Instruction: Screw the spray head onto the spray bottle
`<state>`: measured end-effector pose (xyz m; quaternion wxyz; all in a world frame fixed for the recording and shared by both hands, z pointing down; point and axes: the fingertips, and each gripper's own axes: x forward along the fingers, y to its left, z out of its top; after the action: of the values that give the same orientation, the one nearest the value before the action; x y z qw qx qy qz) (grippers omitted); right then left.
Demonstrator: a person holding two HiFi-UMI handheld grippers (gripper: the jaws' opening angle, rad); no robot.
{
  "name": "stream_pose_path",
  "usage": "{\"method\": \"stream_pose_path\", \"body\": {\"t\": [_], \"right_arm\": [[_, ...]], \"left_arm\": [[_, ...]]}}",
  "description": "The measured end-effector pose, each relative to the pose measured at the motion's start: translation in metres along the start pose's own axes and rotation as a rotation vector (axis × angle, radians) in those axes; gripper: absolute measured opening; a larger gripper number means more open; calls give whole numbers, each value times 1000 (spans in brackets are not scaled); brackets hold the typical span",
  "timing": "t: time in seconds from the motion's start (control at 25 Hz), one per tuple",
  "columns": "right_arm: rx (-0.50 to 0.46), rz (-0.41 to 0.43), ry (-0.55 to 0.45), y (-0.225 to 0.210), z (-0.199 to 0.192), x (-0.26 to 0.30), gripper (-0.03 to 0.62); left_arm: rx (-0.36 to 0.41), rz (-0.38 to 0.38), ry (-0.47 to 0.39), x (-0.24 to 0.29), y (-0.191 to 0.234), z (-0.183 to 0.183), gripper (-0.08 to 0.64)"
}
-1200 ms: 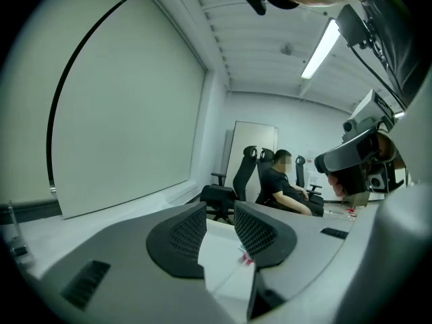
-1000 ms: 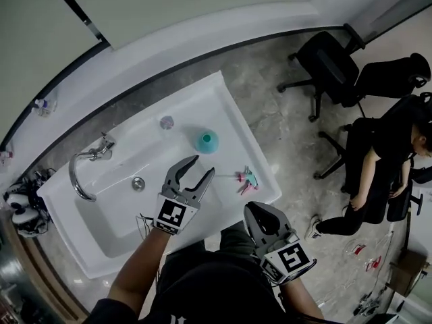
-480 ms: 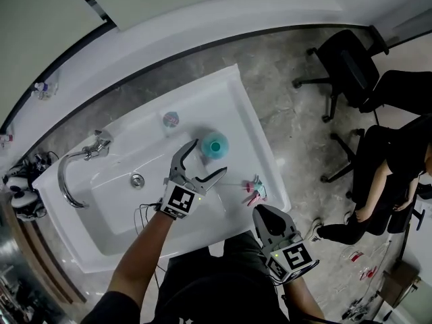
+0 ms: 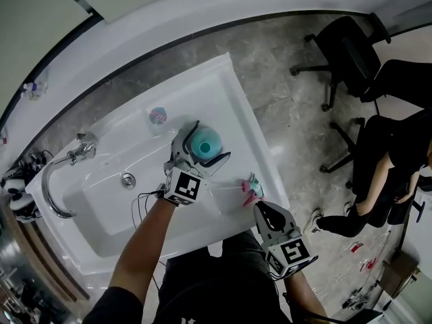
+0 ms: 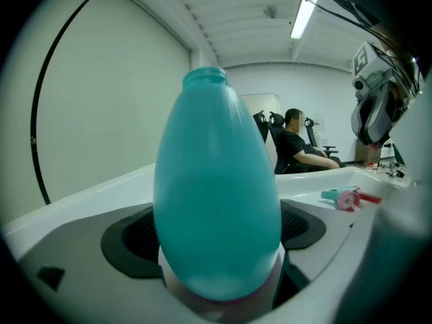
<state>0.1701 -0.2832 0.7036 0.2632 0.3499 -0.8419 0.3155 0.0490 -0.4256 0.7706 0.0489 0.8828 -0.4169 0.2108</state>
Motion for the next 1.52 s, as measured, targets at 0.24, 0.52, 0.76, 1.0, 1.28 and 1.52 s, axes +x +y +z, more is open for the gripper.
{"method": "stream_pose_path", "body": {"t": [0.24,0.52,0.76,1.0,1.28,1.52], "right_arm": [[-39,-58,65,-17,-14,17,52],[-94,-176,171,-43,-33,34,127],[-182,-218,281,-48,-40,52,164],[-172,-219,384,-52,-55,60,175],[-161,-161,390,-53,-56,60,161],[-163,-114,334,-44,-22,36,160]], "left_arm": [[53,35,63,10,9,-15,477],[47,10,100,11,9,-15,453],[14,-32,116,8,7,-16,451],[-6,-41,111,6,7,-14,450],[-26,-56,116,-7,9,-8,449],[-82,-114,165,-25,5,4,449]]}}
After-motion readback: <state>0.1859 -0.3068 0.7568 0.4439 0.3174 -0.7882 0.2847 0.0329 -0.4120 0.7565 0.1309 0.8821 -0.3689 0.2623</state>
